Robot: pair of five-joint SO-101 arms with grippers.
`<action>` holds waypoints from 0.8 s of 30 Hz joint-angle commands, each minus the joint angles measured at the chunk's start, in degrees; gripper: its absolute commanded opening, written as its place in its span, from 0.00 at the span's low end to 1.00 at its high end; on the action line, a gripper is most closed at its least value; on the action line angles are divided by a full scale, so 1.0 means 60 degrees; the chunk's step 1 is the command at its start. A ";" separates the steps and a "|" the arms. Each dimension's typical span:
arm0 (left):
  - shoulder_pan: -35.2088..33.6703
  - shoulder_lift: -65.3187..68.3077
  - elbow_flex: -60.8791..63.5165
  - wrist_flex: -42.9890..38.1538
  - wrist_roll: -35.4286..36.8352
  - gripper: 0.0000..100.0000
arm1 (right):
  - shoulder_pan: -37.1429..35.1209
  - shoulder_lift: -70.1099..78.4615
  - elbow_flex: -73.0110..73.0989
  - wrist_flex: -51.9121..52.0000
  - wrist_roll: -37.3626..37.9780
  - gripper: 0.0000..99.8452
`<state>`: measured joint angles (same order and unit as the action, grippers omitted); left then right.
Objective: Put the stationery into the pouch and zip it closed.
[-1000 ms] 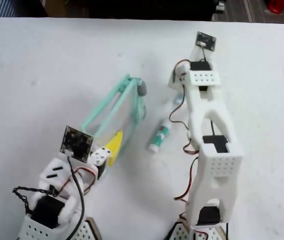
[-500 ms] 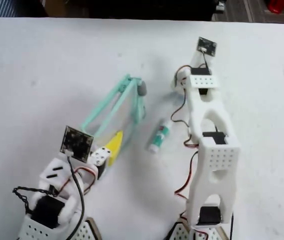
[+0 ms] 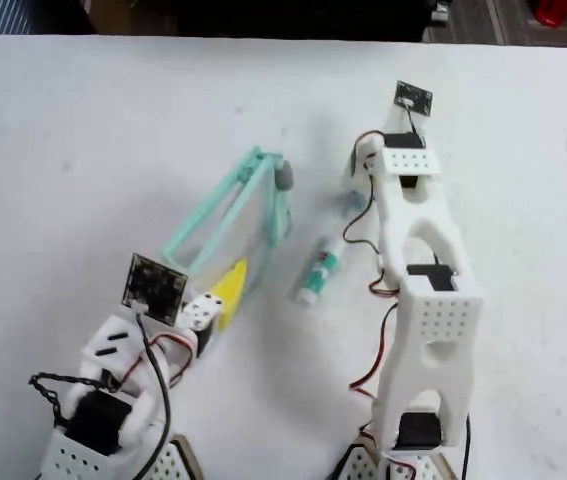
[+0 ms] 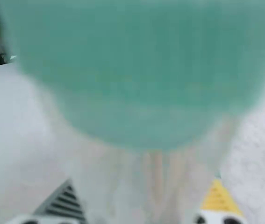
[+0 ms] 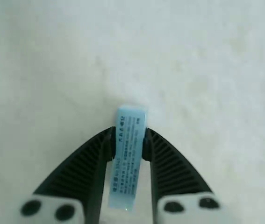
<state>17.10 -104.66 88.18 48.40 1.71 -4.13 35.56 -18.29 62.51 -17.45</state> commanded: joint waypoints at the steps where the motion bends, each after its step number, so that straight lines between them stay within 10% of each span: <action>1: 0.0051 0.0022 -0.0059 -0.0147 0.0103 0.20 | 0.0081 -0.2366 -0.0264 0.0842 0.0000 0.02; 12: 0.0051 0.0022 -0.0073 -0.0147 0.0029 0.20 | -0.2513 -1.0015 -0.0176 0.2029 0.3179 0.02; 24: 0.0125 0.0022 -0.0059 -0.0132 0.0044 0.20 | -0.5927 -1.1714 0.0308 0.2132 0.3282 0.02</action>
<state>17.19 -104.66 88.18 48.31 1.63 -37.27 -33.89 -17.93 77.71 1.01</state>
